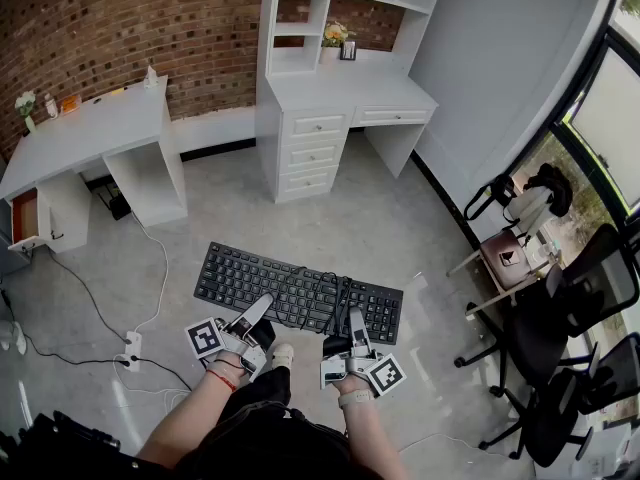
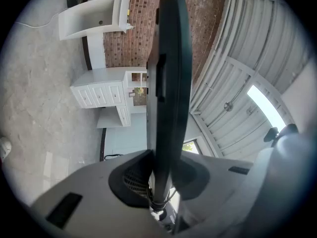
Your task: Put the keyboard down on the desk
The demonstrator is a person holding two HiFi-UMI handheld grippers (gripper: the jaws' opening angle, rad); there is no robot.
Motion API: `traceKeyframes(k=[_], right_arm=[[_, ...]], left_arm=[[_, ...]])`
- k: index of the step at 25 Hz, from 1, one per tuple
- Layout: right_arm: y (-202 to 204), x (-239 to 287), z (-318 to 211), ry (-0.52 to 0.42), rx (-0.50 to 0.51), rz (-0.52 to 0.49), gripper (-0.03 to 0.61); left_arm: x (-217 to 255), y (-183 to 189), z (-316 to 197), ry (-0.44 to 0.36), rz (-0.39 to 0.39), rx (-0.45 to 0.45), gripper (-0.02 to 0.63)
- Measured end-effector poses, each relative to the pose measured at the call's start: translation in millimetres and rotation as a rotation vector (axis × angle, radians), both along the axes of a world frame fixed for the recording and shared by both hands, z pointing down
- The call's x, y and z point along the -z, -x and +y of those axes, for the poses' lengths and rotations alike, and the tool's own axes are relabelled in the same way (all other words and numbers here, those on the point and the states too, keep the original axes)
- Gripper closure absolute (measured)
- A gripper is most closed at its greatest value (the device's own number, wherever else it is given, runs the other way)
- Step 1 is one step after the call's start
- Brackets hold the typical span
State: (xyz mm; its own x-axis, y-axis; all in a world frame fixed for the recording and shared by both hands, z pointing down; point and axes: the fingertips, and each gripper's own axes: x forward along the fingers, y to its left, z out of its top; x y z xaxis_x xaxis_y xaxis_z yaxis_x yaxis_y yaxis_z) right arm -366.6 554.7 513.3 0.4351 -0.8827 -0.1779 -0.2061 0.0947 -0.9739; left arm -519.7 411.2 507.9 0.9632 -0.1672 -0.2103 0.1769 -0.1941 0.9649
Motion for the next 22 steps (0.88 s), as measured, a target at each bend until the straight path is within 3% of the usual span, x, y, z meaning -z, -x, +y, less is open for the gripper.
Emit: traceKeyframes(k=[8, 22], right_arm=[[-59, 10, -49, 0.002, -0.007, 0.018, 0.503], [-156, -6, -125, 0.031, -0.053, 0.003, 0.502]], left_arm=[[9, -62, -50, 0.006, 0.023, -0.019, 0.554], [-6, -164, -132, 0.025, -0.002, -0.068, 0.554]])
